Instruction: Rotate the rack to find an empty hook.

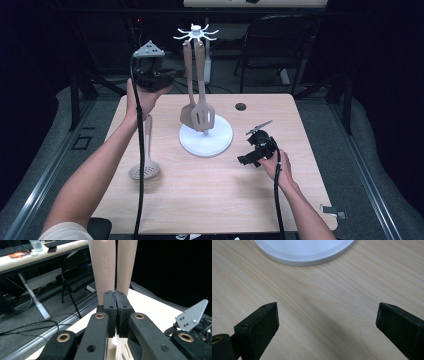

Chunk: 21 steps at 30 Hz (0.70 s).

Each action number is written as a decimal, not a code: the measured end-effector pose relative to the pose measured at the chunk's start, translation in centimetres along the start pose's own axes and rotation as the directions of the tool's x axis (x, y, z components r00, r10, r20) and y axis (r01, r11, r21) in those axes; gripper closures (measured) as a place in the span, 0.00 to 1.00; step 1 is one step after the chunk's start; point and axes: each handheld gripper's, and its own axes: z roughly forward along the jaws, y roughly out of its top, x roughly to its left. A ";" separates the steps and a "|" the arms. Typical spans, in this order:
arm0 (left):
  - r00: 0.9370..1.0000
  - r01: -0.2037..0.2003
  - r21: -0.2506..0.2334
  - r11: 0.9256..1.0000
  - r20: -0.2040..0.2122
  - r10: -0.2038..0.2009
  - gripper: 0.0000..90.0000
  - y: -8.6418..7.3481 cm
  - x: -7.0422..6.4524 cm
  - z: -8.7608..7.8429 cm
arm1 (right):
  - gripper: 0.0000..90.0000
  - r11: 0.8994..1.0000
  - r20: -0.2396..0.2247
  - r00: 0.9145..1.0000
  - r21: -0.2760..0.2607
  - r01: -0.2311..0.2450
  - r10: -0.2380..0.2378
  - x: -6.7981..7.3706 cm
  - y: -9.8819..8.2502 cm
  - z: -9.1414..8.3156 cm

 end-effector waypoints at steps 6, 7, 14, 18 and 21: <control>1.000 -0.015 -0.021 1.000 -0.026 0.014 1.00 1.3 0.3 -0.2 | 0.06 1.000 -0.002 1.000 0.013 0.008 -0.008 0.1 0.0 0.0; 0.999 -0.022 -0.022 1.000 -0.035 0.021 1.00 1.6 0.3 -0.2 | 0.06 1.000 0.000 1.000 0.004 0.000 0.000 0.1 0.0 0.1; 0.998 -0.025 -0.046 0.999 -0.052 0.022 1.00 3.2 0.5 -0.4 | 0.06 1.000 0.003 1.000 0.010 -0.002 0.002 0.0 -0.1 0.1; 0.996 -0.037 -0.040 0.999 -0.080 0.034 1.00 3.7 0.6 -0.4 | 0.06 1.000 -0.001 1.000 0.016 0.000 0.000 0.1 -0.1 0.2; 0.995 -0.034 -0.044 0.998 -0.100 0.029 1.00 4.0 1.0 -0.5 | 0.06 1.000 -0.001 1.000 0.017 0.000 0.000 0.1 -0.1 0.2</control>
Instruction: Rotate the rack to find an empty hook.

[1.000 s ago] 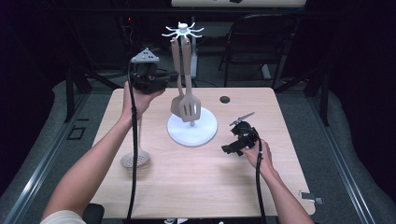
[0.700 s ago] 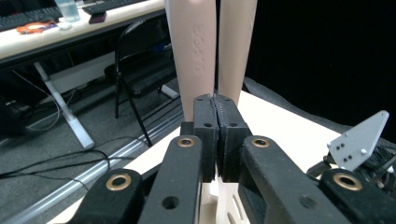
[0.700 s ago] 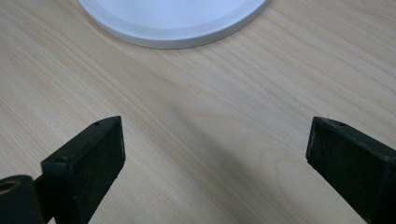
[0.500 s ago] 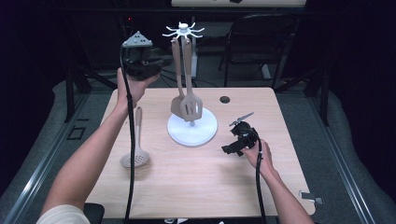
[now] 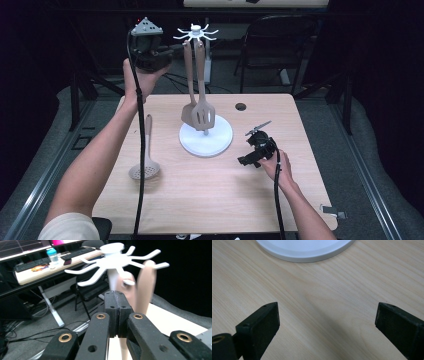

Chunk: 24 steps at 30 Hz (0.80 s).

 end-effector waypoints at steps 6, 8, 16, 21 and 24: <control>1.000 0.009 -0.018 1.000 -0.021 -0.009 1.00 0.6 0.8 0.1 | 0.06 1.000 0.004 1.000 0.014 0.010 -0.010 0.0 0.0 0.0; 0.999 0.014 -0.020 1.000 -0.030 -0.015 1.00 0.8 1.0 0.2 | 0.06 1.000 0.006 1.000 0.019 0.011 -0.011 0.0 0.0 0.1; 0.998 0.013 -0.012 1.000 -0.057 -0.013 1.00 1.1 1.4 0.9 | 0.06 1.000 0.008 1.000 0.023 0.019 -0.019 0.0 0.0 0.2; 0.997 0.018 -0.006 1.000 -0.069 -0.018 1.00 1.3 1.7 1.4 | 0.06 1.000 0.005 1.000 0.015 0.016 -0.016 0.1 0.0 0.2; 0.997 0.018 -0.004 1.000 -0.071 -0.018 1.00 1.4 1.8 1.4 | 0.06 1.000 0.000 1.000 0.016 0.016 -0.016 0.0 0.0 0.2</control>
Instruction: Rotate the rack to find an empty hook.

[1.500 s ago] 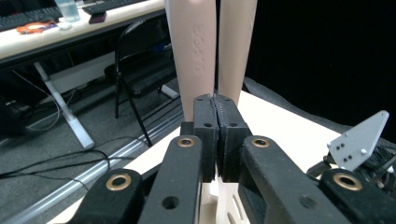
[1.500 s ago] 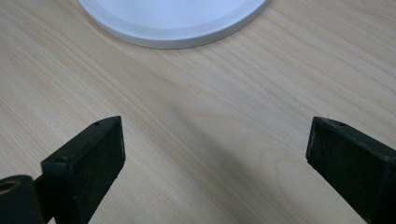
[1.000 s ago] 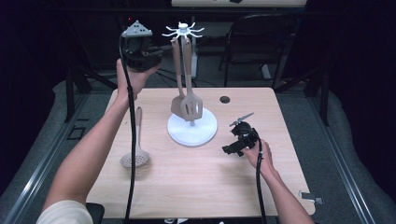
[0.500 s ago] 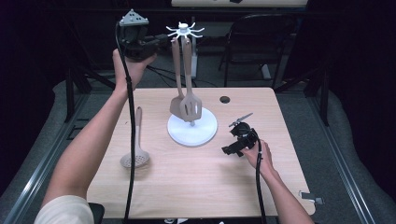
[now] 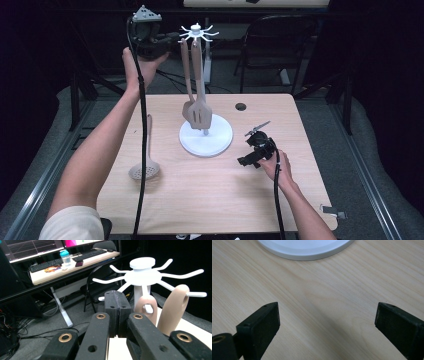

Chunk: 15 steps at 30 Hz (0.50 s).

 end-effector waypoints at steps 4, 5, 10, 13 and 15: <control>1.000 0.003 -0.009 1.000 0.004 -0.003 1.00 -0.2 -0.1 -0.5 | 0.06 1.000 0.009 1.000 0.002 0.004 -0.004 -0.1 0.0 0.0; 1.000 0.001 -0.009 1.000 0.006 -0.001 1.00 -0.3 -0.1 -0.7 | 0.06 1.000 0.015 1.000 0.007 0.008 -0.008 -0.1 0.0 0.0; 1.000 -0.016 -0.002 1.000 0.017 0.016 1.00 -1.0 -0.6 -1.4 | 0.06 1.000 0.016 1.000 0.007 0.007 -0.007 0.0 0.0 0.1; 0.999 -0.027 0.001 1.000 0.028 0.027 1.00 -1.4 -1.0 -1.8 | 0.06 1.000 0.012 1.000 0.016 0.000 0.000 0.1 0.0 0.1; 0.999 -0.034 0.002 0.999 0.036 0.034 1.00 -1.6 -1.3 -2.1 | 0.06 1.000 0.009 1.000 0.018 0.000 0.000 0.0 0.0 0.1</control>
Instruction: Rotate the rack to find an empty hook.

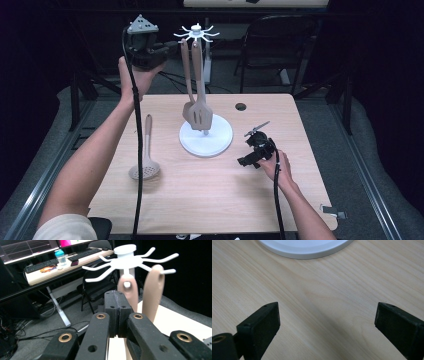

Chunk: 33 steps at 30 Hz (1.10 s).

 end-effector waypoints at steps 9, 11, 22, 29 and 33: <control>0.998 -0.050 -0.024 0.998 0.035 0.051 1.00 0.5 -1.6 -0.4 | 0.07 1.000 0.003 1.000 0.013 0.002 -0.002 0.1 0.1 0.0; 0.998 -0.048 -0.031 0.998 0.029 0.049 1.00 0.7 -1.6 -0.3 | 0.07 1.000 0.000 1.000 0.025 0.010 -0.010 0.0 0.1 -0.1; 0.999 -0.037 -0.019 0.999 -0.004 0.037 1.00 1.0 -0.8 0.5 | 0.07 1.000 0.002 1.000 -0.006 0.006 -0.006 0.0 0.0 0.2; 0.999 -0.030 -0.010 1.000 -0.030 0.030 1.00 1.2 -0.1 0.8 | 0.07 1.000 -0.001 1.000 -0.002 -0.002 0.002 0.1 0.0 0.2; 0.999 -0.020 -0.012 1.000 -0.044 0.019 1.00 1.2 0.3 1.1 | 0.07 1.000 0.006 1.000 -0.011 -0.013 0.013 0.3 -0.1 0.4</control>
